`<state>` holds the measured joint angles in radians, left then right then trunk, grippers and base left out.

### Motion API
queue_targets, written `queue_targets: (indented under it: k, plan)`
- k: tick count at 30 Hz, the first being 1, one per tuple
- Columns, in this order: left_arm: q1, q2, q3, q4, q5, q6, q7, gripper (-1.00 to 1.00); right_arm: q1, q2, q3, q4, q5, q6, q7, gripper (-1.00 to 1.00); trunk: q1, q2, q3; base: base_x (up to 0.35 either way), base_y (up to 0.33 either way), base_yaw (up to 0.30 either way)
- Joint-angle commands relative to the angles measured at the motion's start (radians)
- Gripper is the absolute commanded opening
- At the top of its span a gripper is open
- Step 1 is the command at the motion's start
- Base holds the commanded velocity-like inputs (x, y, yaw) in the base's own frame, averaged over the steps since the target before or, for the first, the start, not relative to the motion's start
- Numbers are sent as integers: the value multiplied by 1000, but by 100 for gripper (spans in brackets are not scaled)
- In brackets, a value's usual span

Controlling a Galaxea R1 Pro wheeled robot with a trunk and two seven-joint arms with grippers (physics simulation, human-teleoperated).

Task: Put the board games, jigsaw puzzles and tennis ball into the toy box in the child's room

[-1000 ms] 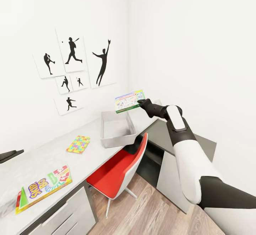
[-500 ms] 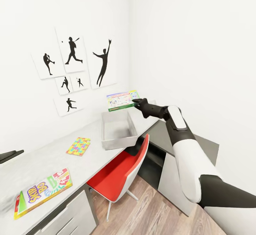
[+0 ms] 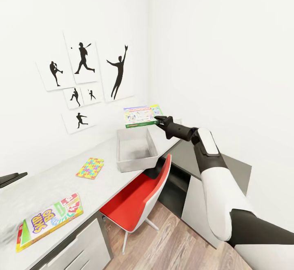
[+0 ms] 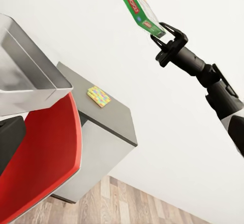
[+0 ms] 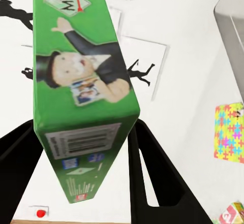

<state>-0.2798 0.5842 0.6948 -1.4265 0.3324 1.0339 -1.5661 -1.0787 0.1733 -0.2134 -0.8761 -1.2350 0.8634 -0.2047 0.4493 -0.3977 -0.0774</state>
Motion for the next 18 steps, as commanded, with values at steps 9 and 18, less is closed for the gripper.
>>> queue_targets:
  k: [9, 18]
  plan:
    - [-1, 0, 0, 0, -2, 9, -5, 100, 11, 1, -7, -16, -6, -34, 18, -100, 1, -2, -2, 0, 0, 0]
    - [-1, 0, 0, 0, -4, 9, -5, 100, 11, 1, -7, -17, -5, -48, 18, -100, 1, -2, -2, 11, -31, 0]
